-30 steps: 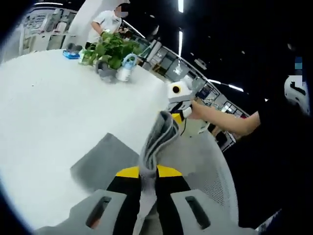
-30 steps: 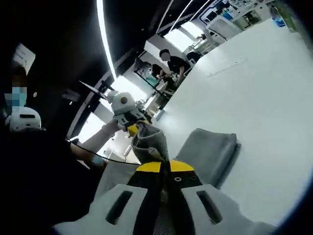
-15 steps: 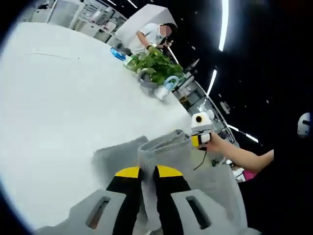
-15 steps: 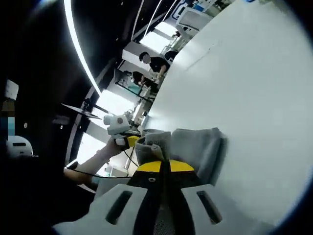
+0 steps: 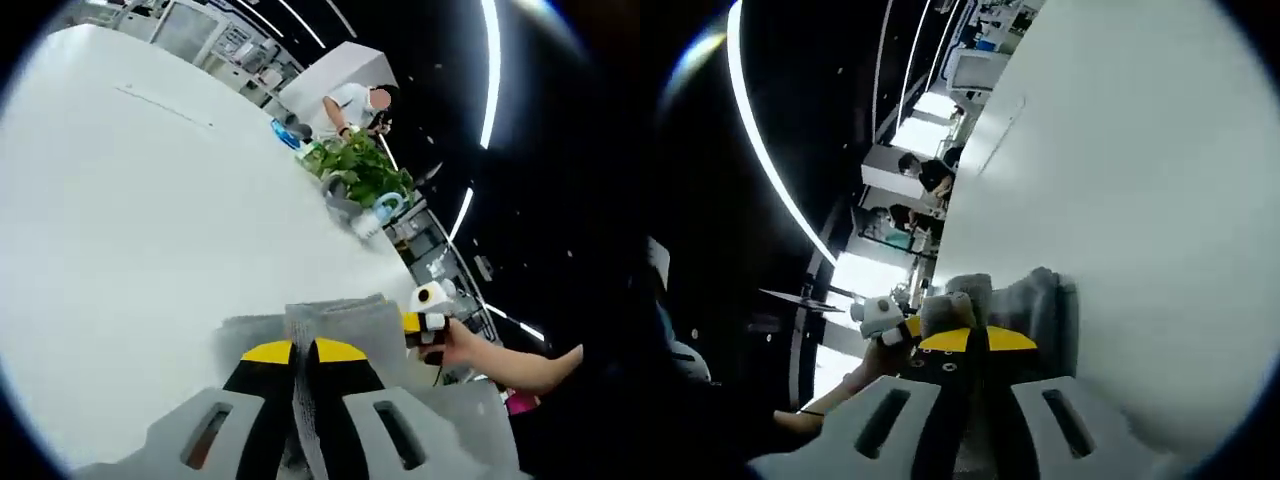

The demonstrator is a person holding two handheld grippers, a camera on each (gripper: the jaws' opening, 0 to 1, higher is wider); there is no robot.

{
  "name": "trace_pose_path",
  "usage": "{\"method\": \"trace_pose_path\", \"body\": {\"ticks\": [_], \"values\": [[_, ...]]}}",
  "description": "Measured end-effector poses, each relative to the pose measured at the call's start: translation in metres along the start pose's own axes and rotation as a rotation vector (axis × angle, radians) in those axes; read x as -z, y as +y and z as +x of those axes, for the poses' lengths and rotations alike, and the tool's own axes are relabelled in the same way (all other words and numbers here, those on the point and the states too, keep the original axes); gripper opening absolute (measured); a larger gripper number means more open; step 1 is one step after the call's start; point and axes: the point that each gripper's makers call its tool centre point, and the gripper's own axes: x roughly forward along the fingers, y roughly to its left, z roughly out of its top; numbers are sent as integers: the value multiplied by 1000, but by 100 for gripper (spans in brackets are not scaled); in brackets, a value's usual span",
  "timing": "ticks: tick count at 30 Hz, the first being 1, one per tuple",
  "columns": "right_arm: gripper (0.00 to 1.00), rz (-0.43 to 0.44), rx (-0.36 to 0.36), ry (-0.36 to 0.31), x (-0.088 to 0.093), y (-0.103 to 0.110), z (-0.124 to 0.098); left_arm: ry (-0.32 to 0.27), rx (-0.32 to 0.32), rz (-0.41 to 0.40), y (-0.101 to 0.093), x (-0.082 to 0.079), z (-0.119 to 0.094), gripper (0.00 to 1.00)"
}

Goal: Fold the towel on the table until its edges align and the towel forms a compact rectangular stack.

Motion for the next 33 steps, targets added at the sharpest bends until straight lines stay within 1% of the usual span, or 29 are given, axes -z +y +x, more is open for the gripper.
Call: {"method": "trace_pose_path", "body": {"ticks": [2,5,7,10,11,12,14,16,17,18,19,20,21,23,25,30,32,33], "values": [[0,-3,15,-15,1,-2,1,-21,-23,16,3,0,3,6],[1,-64,41,-39,-1,-5,3,-40,-58,69,6,2,4,7],[1,-184,85,-25,1,-10,4,-40,-83,90,10,5,5,8],[2,-330,141,-2,2,-15,5,-55,-126,177,15,7,5,12],[2,-370,152,0,2,-14,6,-47,-133,193,15,9,5,14],[2,-382,147,2,3,-13,7,-27,-138,224,17,12,5,15],[3,-375,143,2,3,-11,8,-3,-138,273,16,17,5,19],[3,-396,159,7,2,-15,7,19,-156,355,17,19,5,20],[3,-402,171,8,1,-17,7,30,-172,401,17,19,5,20],[3,-427,193,0,-1,-18,5,26,-174,425,16,17,5,19],[2,-442,195,-5,-3,-17,5,33,-175,444,15,17,5,17],[2,-442,196,-3,-3,-17,4,41,-190,463,17,17,4,15],[1,-443,197,-7,-4,-17,4,41,-192,471,17,17,4,13],[0,-438,189,-7,-4,-17,4,42,-185,458,17,17,4,9],[0,-443,199,-7,-5,-18,4,36,-193,442,19,16,3,7],[0,-472,215,0,-4,-18,5,31,-200,404,21,15,0,5],[0,-483,232,11,-4,-22,5,29,-216,389,24,16,0,5],[0,-484,251,25,-1,-27,4,38,-228,373,27,18,0,5]]}}
